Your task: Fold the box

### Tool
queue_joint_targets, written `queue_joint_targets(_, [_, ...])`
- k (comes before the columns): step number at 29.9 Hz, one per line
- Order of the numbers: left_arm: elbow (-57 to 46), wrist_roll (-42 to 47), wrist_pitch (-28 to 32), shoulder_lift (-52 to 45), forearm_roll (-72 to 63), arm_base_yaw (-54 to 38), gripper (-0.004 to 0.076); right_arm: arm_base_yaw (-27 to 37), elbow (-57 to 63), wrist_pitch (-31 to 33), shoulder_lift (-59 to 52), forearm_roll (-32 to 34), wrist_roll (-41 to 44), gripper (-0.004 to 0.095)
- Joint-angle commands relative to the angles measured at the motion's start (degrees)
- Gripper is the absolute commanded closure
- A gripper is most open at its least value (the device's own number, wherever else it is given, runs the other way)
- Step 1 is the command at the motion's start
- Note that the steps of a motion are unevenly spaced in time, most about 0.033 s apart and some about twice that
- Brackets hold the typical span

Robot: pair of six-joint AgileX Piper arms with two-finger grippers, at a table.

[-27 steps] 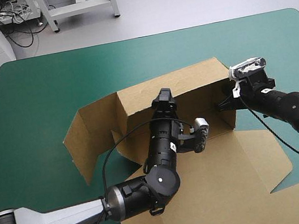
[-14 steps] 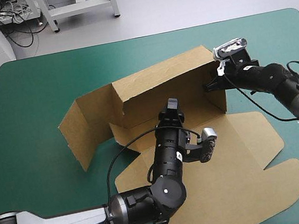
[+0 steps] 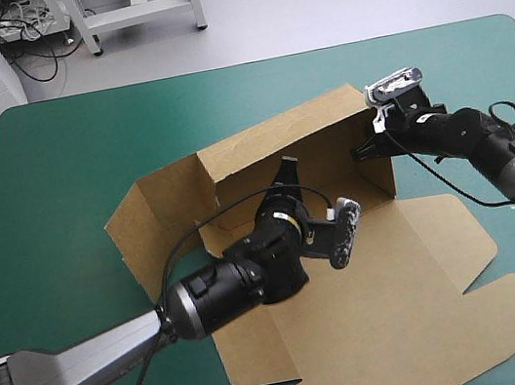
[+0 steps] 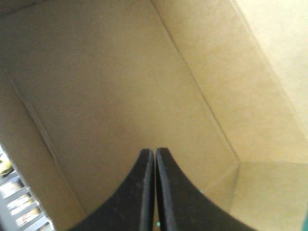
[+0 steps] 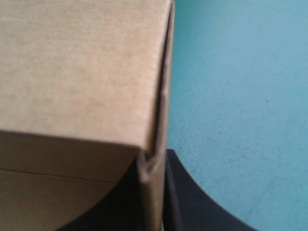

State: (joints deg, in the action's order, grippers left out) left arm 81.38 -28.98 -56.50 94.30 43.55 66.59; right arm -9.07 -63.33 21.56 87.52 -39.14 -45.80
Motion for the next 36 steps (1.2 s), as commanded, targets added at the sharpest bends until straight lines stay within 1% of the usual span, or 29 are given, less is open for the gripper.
queue_joint_targets(1, [11.6, -12.4, -5.4, -2.5, -16.6, -4.2, 0.0731, 0.1, -2.2, -1.8, -2.3, -1.4, 0.5, 0.0916])
queue_joint_targets(3, [17.9, -17.3, -9.9, -2.5, -25.3, -8.3, 0.0731, 0.1, -2.2, -1.8, -2.3, -1.4, 0.5, 0.0916])
queue_joint_targets(5, [23.0, -18.9, -12.2, -2.5, -31.6, -13.6, 0.0731, 0.1, -2.2, -1.8, -2.3, -1.4, 0.5, 0.0916])
queue_joint_targets(8, [27.6, -19.0, -12.8, -2.5, -38.5, -22.7, 0.0731, 0.1, -2.2, -1.8, -2.3, -1.4, 0.5, 0.0916])
queue_joint_targets(10, [29.0, -18.9, -12.8, -2.5, -44.0, -28.6, 0.0731, 0.1, -2.2, -1.7, -2.3, -1.4, 0.6, 0.0916])
queue_joint_targets(13, [28.9, -17.6, -12.7, -2.5, -55.4, -40.6, 0.0731, 0.1, -2.2, -0.9, -2.3, -1.4, 0.9, 0.0916])
queue_joint_targets(14, [28.7, -16.5, -13.1, -2.4, -58.6, -45.3, 0.0731, 0.1, -2.2, -0.4, -2.3, -1.4, 0.9, 0.0916])
queue_joint_targets(17, [28.2, -13.7, -14.9, -1.5, -65.5, -55.5, 0.0732, 0.1, -2.2, 0.1, -2.3, -1.4, 0.9, 0.0916])
queue_joint_targets(21, [27.8, -9.6, -17.8, -0.1, -70.1, -66.0, 0.0752, 0.1, -2.2, 0.6, -2.3, -1.4, 0.9, 0.0916])
queue_joint_targets(26, [27.5, -2.5, -17.8, 1.0, -70.5, -75.8, 0.0756, 0.1, -2.2, 0.9, -2.3, -1.5, 0.9, 0.0916])
queue_joint_targets(31, [24.4, -2.2, -17.7, 1.0, -71.4, -81.1, 0.0756, 0.1, -2.2, 1.1, -2.2, -1.5, 1.0, 0.0916])
queue_joint_targets(36, [17.6, -1.2, -16.1, 1.0, -71.4, -84.6, 0.0756, 0.1, -2.2, 0.9, -1.6, -1.5, 2.2, 0.0916])
